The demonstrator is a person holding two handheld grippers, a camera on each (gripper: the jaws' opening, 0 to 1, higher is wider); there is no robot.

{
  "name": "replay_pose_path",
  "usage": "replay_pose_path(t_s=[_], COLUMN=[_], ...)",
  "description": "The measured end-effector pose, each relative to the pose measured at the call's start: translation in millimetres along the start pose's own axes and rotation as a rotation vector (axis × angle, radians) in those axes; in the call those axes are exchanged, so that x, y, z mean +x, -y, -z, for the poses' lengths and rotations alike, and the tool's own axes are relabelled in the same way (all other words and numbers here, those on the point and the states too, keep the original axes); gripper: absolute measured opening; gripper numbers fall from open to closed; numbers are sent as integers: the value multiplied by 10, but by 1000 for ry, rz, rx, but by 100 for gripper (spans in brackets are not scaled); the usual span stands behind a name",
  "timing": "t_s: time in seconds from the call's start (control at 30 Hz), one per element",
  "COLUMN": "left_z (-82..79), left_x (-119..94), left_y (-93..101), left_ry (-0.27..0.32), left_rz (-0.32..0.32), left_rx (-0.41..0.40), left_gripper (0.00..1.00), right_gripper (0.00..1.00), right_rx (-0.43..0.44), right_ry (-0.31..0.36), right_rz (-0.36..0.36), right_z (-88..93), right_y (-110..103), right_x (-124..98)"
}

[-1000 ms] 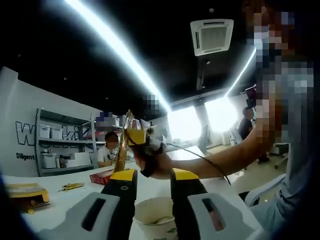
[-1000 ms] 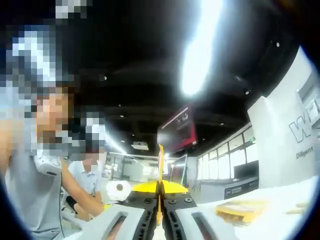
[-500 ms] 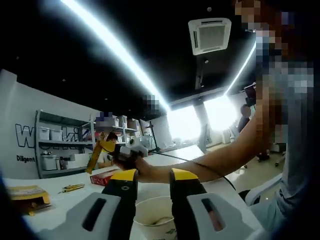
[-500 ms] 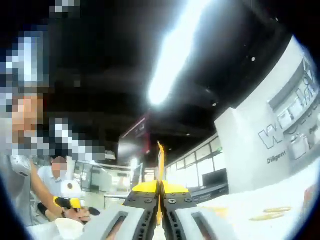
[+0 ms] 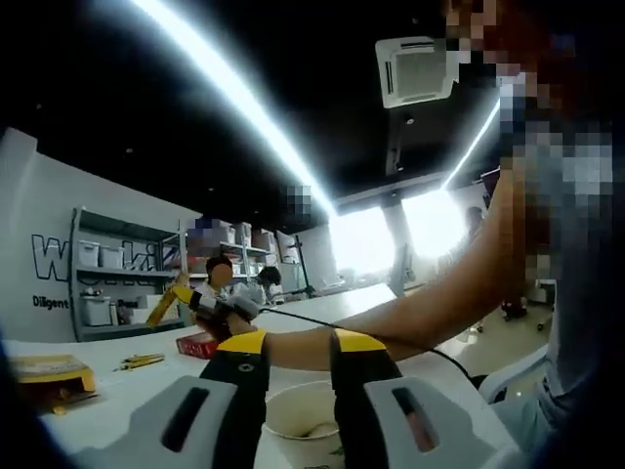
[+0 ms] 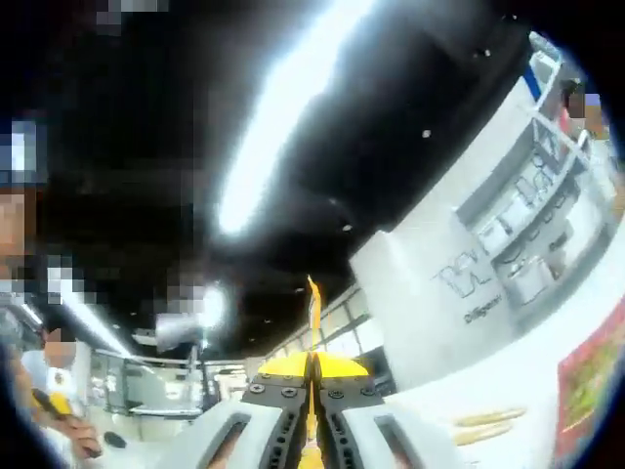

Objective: Tear open the coffee pouch, take out the coffee, and pour the coffee from the pouch into the cup

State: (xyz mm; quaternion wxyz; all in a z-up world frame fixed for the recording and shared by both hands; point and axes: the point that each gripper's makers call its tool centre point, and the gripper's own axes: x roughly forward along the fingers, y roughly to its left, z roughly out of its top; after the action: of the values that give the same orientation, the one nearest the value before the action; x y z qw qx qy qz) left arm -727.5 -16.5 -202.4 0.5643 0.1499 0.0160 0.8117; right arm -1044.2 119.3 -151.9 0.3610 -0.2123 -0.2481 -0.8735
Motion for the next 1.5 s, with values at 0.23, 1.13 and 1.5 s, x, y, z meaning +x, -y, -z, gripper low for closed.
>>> replay_pose_path(t_s=[0.23, 1.13, 1.5], left_z=[78, 132, 122], left_x=[22, 57, 54], left_y=[-78, -141, -124], left_ry=[-22, -26, -16], left_rz=[0, -6, -3], left_rx=[-24, -69, -84], left_gripper=[27, 27, 27], right_gripper=[2, 2, 2], right_rx=[-60, -1161, -1470], right_ry=[19, -980, -1322], right_rz=[180, 113, -101], right_z=[78, 1154, 1585], right_y=[808, 1454, 1507], right_x=[372, 743, 748])
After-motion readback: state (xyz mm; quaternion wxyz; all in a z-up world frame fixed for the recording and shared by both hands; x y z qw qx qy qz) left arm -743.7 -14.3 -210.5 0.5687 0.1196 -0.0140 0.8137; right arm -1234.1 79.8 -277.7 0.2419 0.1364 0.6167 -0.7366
